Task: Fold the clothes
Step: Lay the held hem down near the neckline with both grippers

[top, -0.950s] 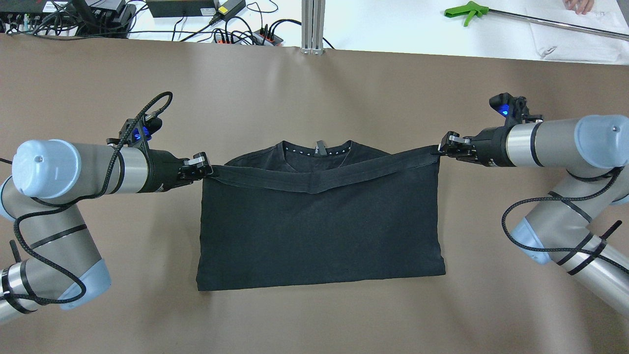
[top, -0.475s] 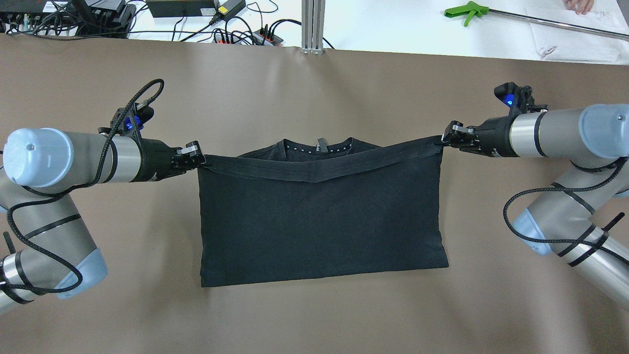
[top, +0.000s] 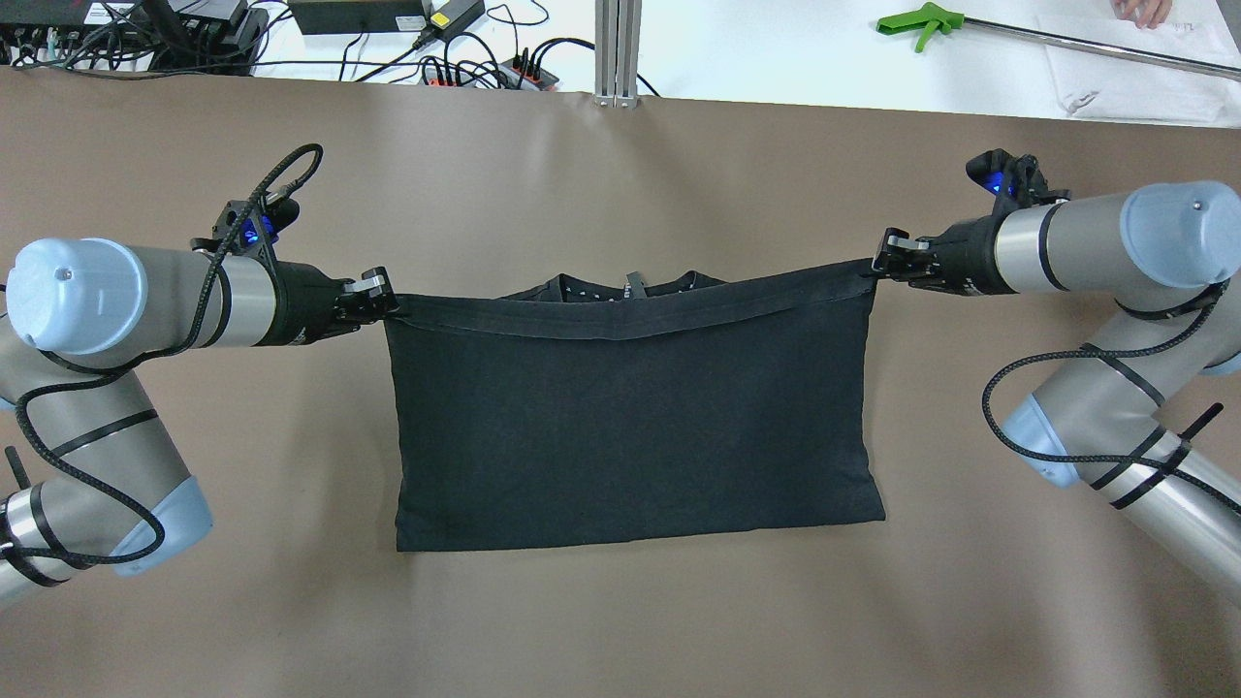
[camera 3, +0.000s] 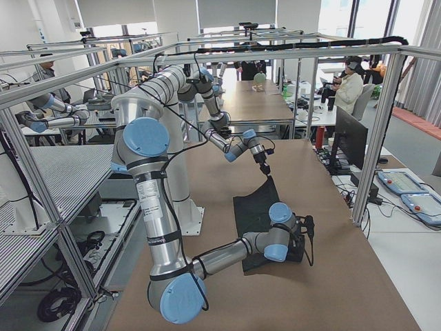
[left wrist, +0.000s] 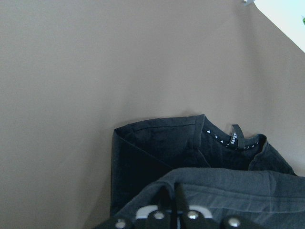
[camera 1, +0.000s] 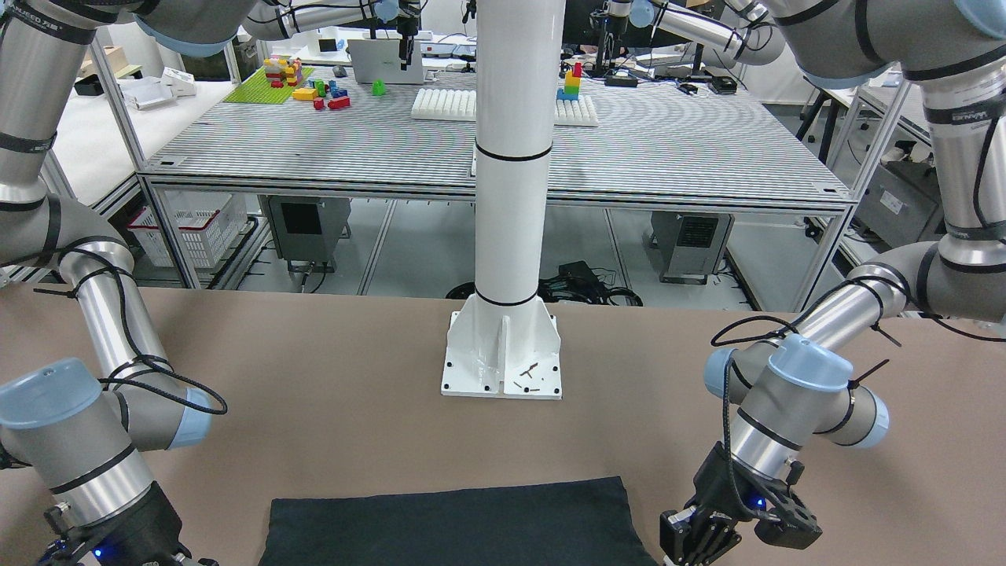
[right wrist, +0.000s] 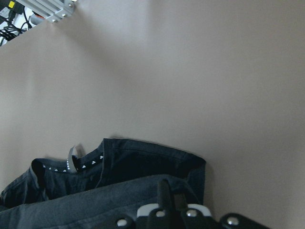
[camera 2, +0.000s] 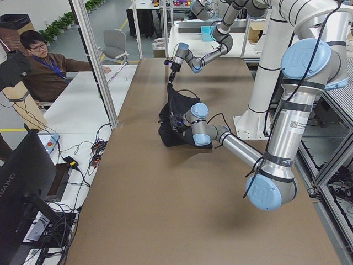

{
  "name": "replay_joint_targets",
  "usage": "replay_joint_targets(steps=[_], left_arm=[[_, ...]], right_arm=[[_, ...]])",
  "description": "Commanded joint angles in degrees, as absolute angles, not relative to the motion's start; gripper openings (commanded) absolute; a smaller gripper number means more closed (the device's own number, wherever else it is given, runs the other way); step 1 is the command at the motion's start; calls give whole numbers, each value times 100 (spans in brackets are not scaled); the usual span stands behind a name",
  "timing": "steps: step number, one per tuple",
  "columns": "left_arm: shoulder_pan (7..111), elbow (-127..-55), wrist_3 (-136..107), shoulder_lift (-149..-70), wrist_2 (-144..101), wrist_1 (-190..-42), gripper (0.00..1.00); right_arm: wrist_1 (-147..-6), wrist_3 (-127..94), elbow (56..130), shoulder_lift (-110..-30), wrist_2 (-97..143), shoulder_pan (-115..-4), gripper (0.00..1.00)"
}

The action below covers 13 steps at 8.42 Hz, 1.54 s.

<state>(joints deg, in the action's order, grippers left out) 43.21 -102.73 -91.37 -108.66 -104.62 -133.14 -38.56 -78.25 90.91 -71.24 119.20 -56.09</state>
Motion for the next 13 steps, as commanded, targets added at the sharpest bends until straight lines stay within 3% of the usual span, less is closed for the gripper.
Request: replay_joint_targets(steps=[1,10,11,12,13], left_arm=[[4333,-9933,-9114,-10881,-10407,-13359,0],[4280,-10099,-9299,-11312,-10389,-13342,0],[4280,-10073,-9229,-11277,-10380,-13350,8],[4289,-10055,-9194,-11268,-10362,-13342,81],[4350,-10063,-9063,-11224,-10380,-13342,94]], right_arm=[[-3850,-7734,8781,-7145,11909,-5616,0],[-3876,-7849,9272,-7145,11997,-5607,3],[-3885,-7849,9238,-7163,11997,-5607,40],[-3893,-7814,9229,-7163,11962,-5607,93],[-3902,-7744,9176,-7250,11953,-5616,94]])
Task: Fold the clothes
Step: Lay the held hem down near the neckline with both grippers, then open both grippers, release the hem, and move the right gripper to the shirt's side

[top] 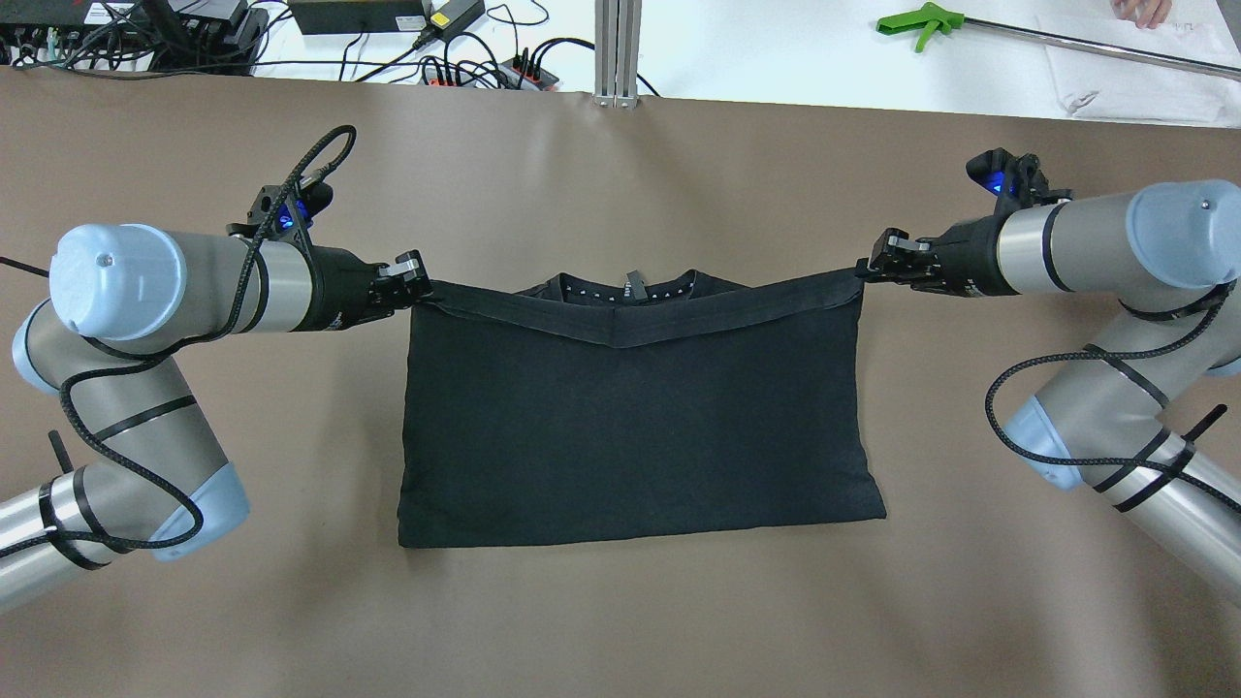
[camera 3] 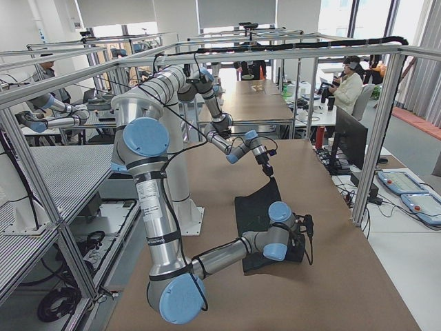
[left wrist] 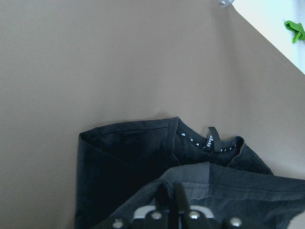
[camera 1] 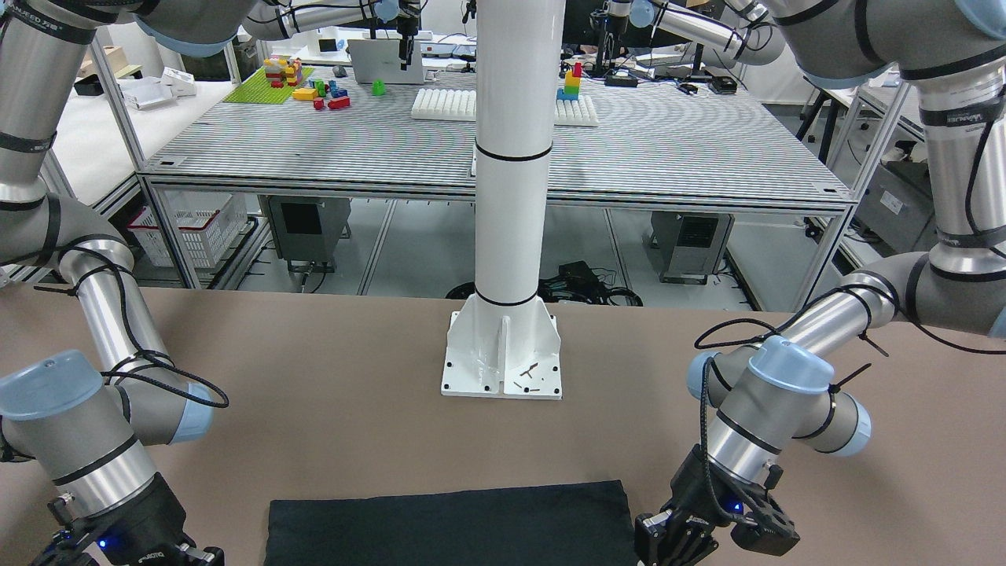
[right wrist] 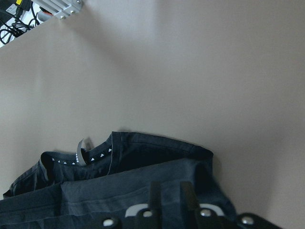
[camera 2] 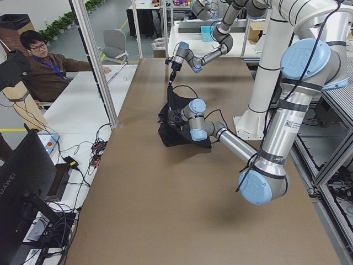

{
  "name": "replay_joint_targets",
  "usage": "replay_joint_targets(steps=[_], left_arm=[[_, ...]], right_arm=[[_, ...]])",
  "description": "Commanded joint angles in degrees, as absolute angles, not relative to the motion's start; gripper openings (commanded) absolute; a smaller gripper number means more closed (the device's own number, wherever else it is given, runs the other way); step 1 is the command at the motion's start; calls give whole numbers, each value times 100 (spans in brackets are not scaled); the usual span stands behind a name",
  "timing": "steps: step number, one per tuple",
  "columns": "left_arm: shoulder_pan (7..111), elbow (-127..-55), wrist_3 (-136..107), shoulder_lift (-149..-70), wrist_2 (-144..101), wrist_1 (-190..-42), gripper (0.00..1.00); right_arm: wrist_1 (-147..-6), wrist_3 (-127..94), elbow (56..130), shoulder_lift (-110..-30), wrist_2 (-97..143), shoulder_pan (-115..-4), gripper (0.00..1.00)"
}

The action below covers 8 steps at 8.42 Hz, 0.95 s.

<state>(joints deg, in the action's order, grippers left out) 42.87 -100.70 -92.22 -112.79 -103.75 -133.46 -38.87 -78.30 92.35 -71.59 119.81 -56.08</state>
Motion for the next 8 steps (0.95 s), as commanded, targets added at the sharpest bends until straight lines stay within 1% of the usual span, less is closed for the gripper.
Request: replay_joint_targets(steps=[1,2,4,8], left_arm=[[4359,-10063,-8879,-11198,-10380,-13342,94],[4394,-10072,-8816,-11189,-10415,-13342,94],[4430,-10107,-8815,-11180,-10415,-13342,94],[4430,-10116,-8824,-11188,-10362,-13333,94]], right_arm=[[-3911,-7708,9045,-7260,11971,-5729,94],[-3911,-7577,8957,-7260,12014,-5800,94],[-3911,-7655,9078,-7277,12547,-5801,94],[-3876,-7918,9308,-7970,13104,-5468,94]])
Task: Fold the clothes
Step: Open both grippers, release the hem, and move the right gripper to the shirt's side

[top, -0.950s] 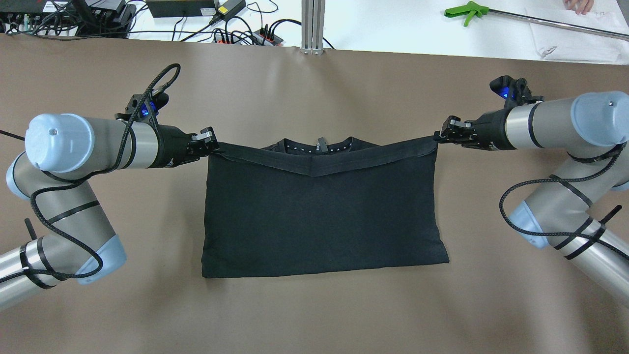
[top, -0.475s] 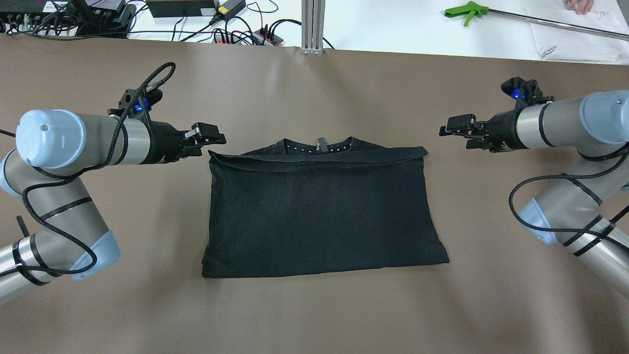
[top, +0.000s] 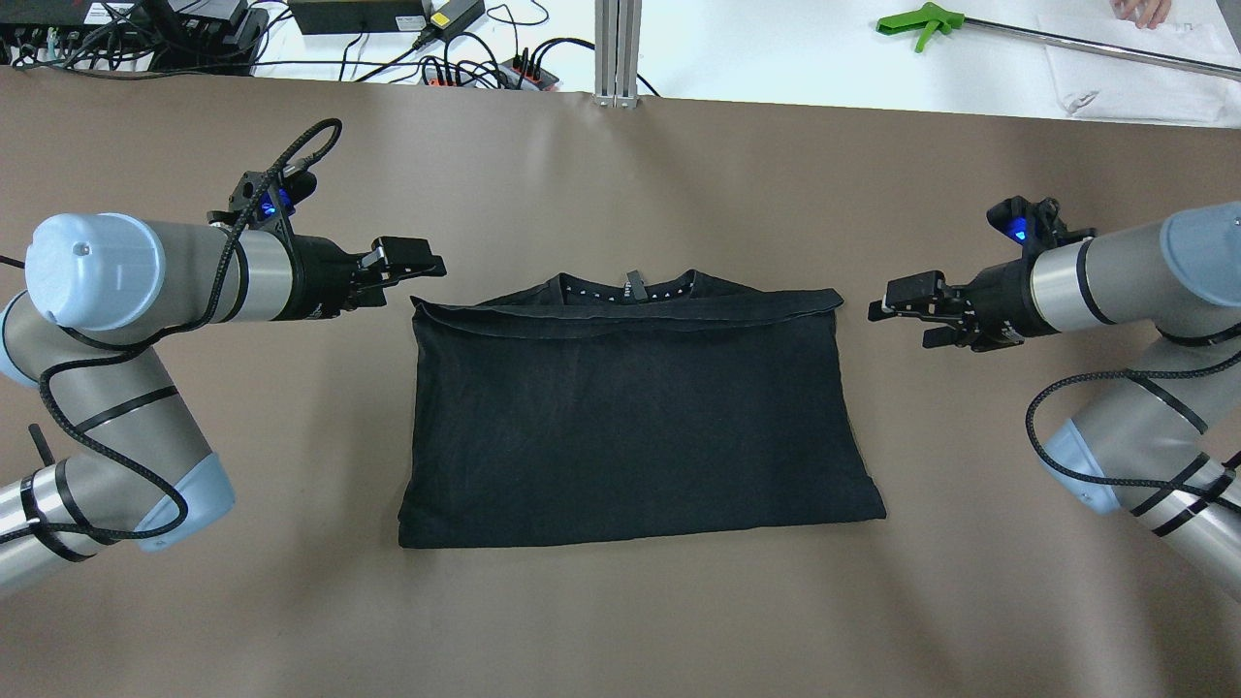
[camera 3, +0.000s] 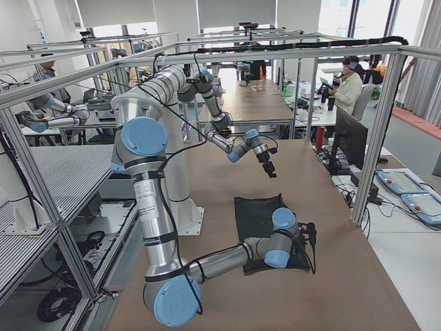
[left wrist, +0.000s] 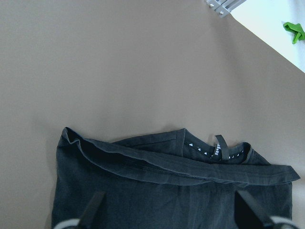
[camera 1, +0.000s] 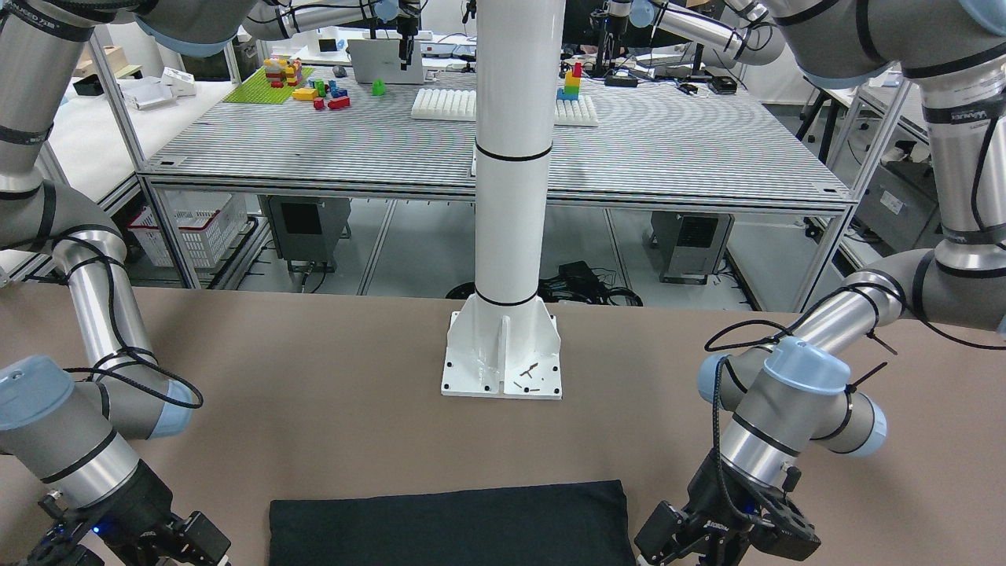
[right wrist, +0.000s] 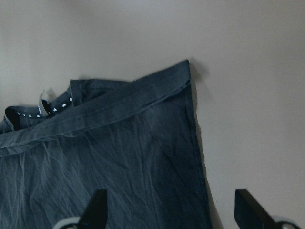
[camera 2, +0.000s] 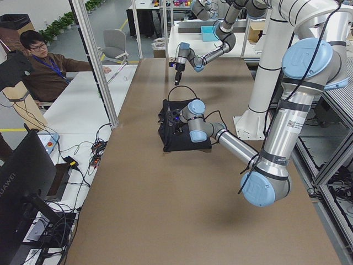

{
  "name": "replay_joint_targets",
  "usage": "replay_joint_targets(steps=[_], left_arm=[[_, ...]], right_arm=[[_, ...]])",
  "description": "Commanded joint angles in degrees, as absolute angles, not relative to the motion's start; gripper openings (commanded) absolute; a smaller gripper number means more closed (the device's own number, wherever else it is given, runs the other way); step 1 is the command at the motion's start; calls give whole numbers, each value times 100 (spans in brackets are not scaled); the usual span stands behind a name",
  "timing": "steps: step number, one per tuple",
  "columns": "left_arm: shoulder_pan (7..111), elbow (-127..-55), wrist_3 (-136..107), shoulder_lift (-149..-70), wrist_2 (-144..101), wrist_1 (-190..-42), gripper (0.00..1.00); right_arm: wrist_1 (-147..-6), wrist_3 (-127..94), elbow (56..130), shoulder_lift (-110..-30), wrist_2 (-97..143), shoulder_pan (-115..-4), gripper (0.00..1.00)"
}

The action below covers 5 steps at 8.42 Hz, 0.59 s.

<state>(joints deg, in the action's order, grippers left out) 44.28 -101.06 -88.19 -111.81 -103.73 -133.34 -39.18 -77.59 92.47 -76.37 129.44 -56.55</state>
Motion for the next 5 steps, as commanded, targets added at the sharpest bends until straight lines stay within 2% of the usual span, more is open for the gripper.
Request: replay_joint_targets(steps=[1,5], left_arm=[[4438,-10116,-8824,-11188,-10362,-13333,94],[4430,-10099,-8815,-11188,-10310,-13324,94]], right_arm=[[-3876,-7936,9316,-8033,13104,-5336,94],[-3858,-8367,9273,-8094,12623,-4607,94]])
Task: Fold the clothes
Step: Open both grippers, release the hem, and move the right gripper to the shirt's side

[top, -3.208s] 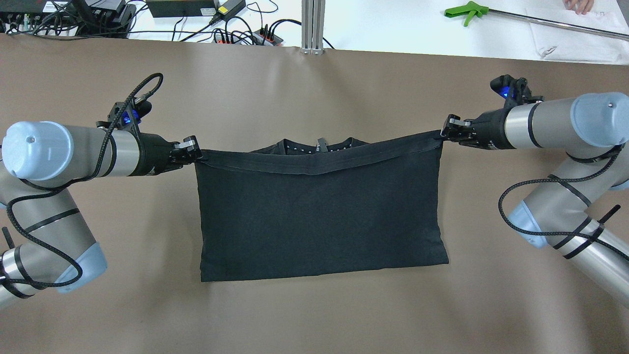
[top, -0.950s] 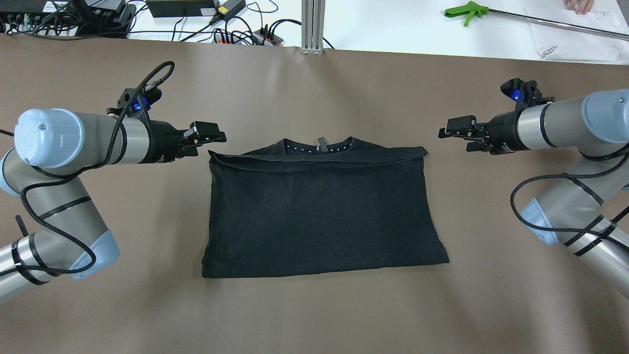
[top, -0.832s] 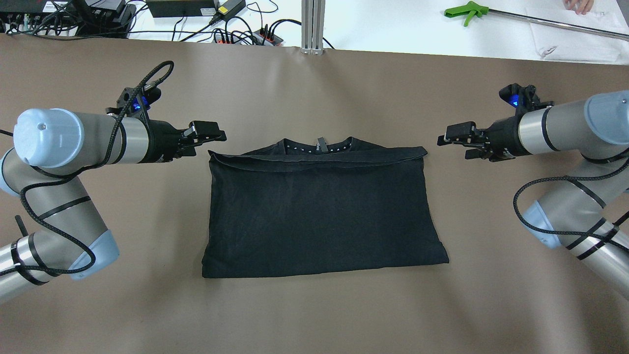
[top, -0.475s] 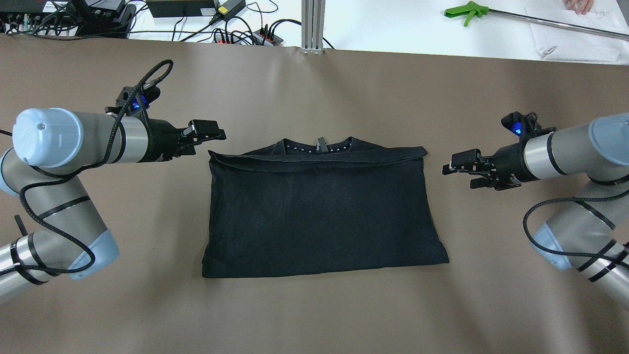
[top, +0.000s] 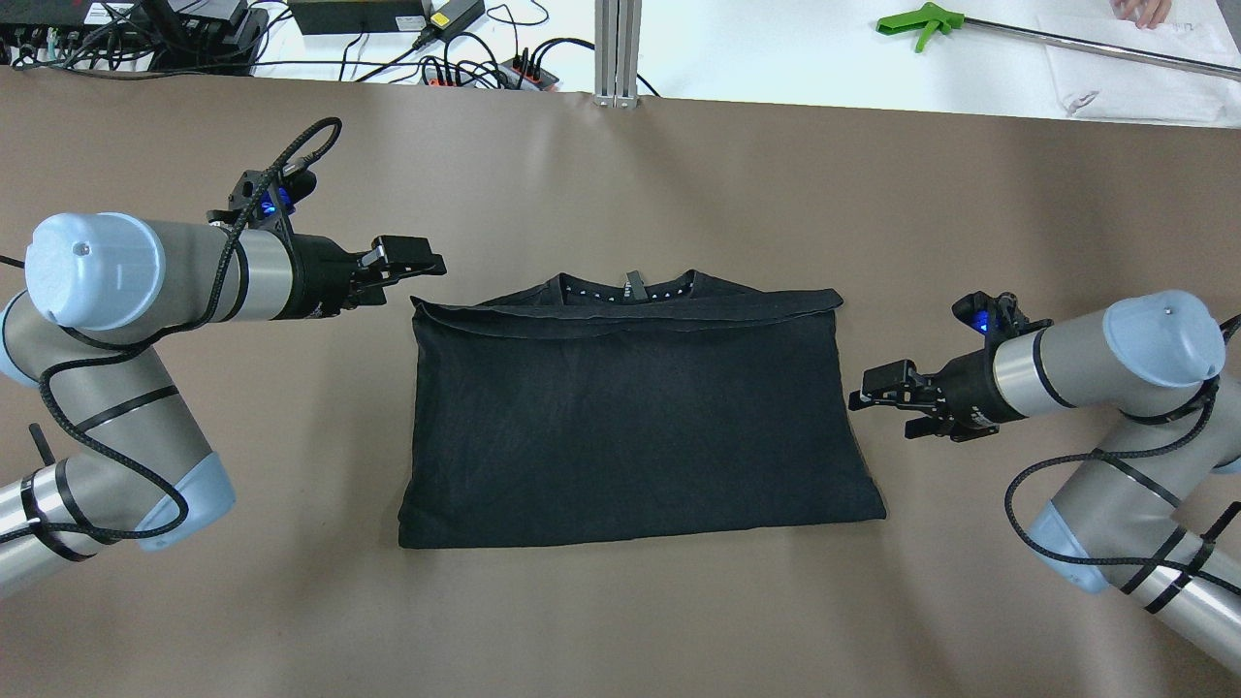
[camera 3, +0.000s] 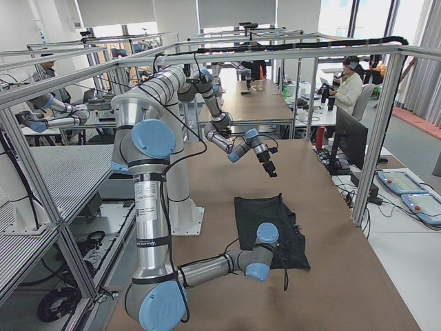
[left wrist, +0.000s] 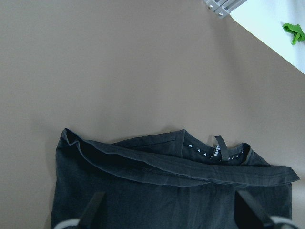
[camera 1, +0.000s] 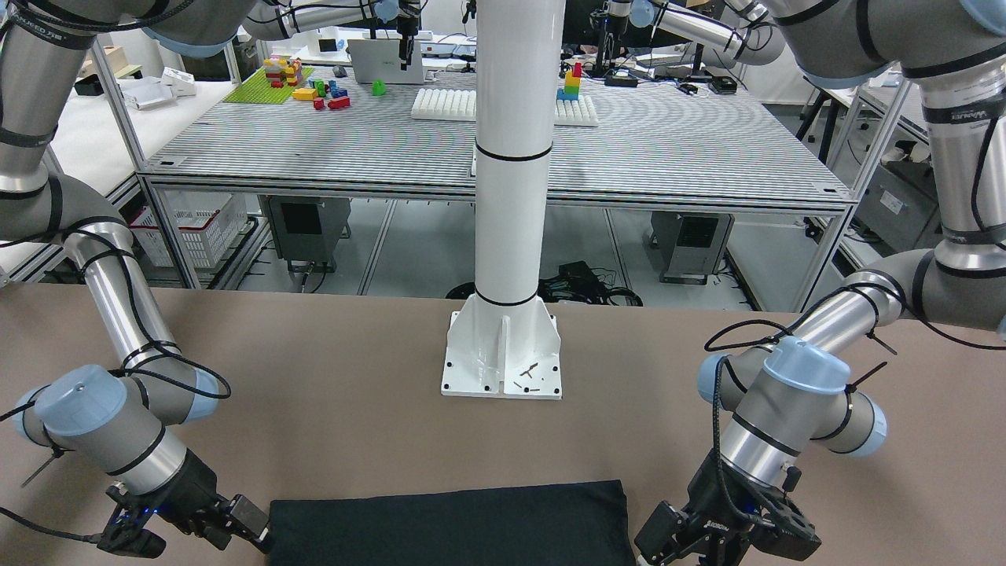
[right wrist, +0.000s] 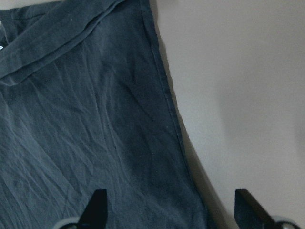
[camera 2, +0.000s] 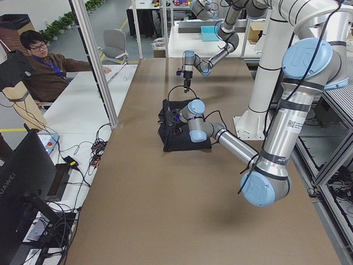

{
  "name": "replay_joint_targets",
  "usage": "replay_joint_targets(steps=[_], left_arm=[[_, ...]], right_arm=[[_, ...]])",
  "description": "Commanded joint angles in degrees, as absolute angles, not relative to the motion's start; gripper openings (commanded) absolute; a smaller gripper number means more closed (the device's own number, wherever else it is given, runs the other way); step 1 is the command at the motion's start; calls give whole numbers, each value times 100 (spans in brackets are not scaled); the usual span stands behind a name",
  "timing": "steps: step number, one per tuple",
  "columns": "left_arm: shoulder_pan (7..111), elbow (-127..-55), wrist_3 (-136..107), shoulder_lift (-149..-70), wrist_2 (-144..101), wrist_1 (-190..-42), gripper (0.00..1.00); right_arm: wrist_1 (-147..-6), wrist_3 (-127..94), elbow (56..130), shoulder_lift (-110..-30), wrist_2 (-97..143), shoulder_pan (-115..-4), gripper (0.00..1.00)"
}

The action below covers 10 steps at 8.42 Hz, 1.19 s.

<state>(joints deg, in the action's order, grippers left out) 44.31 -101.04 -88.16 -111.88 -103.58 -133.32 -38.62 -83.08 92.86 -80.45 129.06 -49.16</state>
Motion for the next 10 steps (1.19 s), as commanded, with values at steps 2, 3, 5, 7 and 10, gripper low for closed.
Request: replay_joint_targets(steps=[2,3,5,7,10], left_arm=[[4421,-10072,-8815,-11188,-10275,-13324,94],[4412,-10064,-8815,-11188,-10214,-13324,94],[4412,-10055,-8815,-11188,-10178,-13324,94],[4412,-10037,-8815,-11188,-10178,-13324,94],[4412,-10037,-8815,-11180,-10134,-13324,94]], right_arm=[[-3858,-8341,9255,-8156,12463,-4325,94],[-3850,-8297,9264,-8217,12463,-4281,94],[-3841,-8297,9281,-8323,12472,-4184,94],[-3832,-8332,9334,-8411,12472,-4157,80],[-3832,-8367,9334,-8420,12235,-3868,65]])
